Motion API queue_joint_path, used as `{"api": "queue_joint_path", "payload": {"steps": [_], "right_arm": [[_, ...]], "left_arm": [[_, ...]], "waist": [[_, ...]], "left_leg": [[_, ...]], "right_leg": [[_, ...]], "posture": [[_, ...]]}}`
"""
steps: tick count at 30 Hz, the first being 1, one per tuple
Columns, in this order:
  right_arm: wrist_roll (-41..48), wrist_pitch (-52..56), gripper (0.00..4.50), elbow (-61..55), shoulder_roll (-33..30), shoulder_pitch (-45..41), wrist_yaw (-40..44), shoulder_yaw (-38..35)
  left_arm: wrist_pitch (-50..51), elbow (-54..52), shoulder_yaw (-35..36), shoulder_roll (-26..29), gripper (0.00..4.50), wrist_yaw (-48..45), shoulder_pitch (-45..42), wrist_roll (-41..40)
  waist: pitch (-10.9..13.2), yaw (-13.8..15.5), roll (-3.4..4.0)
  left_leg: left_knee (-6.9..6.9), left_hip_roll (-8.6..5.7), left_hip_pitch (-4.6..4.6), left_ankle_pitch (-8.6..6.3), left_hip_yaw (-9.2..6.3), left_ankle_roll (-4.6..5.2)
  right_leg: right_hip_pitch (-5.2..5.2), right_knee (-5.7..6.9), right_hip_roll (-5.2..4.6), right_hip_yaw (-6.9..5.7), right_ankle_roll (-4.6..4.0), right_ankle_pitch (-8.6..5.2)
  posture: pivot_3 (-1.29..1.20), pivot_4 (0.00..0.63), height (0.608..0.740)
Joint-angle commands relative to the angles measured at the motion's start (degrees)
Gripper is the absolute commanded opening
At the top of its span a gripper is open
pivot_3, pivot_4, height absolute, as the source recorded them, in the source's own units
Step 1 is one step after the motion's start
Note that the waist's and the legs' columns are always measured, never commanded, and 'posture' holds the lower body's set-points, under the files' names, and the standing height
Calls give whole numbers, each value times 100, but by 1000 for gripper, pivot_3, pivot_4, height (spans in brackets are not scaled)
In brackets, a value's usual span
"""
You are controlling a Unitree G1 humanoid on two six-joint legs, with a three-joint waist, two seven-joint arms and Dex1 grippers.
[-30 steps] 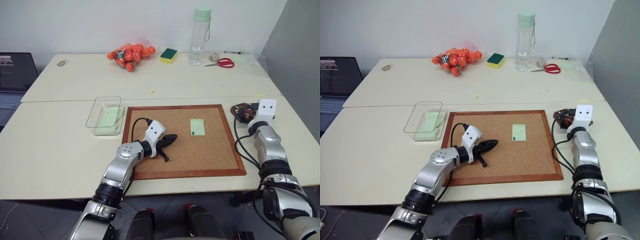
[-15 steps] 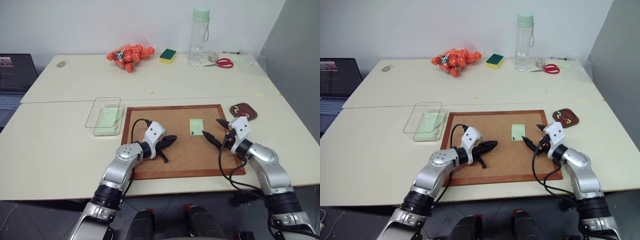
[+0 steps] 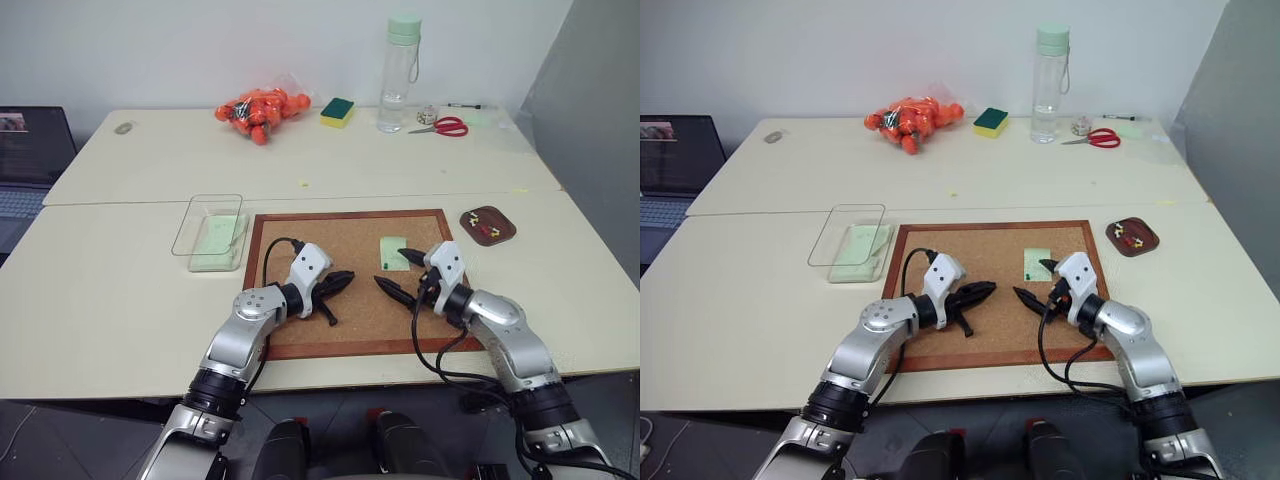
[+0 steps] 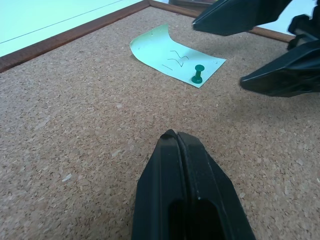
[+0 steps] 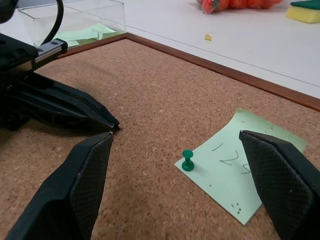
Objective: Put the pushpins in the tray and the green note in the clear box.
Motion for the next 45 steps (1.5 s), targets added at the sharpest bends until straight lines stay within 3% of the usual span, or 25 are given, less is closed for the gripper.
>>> {"api": "queue_joint_path", "payload": {"steps": [1, 9, 21, 45], "right_arm": [[-38, -136, 4131, 289, 102, -175, 11, -47], [42, -118, 2711, 450, 207, -227, 28, -125], [1, -68, 97, 505, 293, -294, 34, -163], [331, 198, 47, -366, 155, -235, -117, -525]], "left_arm": [[142, 124, -154, -13, 0, -45, 140, 45], [173, 13, -147, 21, 0, -23, 236, 41], [168, 73, -141, 4, 0, -26, 191, 41], [155, 136, -141, -37, 0, -22, 174, 40]], "waist": [[0, 1, 0], [-1, -9, -1], [-1, -12, -1], [-1, -4, -1]], "left_leg": [[0, 0, 0, 0, 0, 0], [1, 1, 1, 0, 1, 0], [0, 1, 1, 0, 1, 0], [1, 1, -1, 0, -1, 0]], "right_leg": [[0, 0, 0, -1, 0, 0], [1, 0, 1, 2, 0, 0], [1, 0, 1, 2, 0, 0], [1, 0, 0, 1, 0, 0]], "posture": [[0, 150, 740], [0, 150, 740], [0, 150, 740], [0, 150, 740]]}}
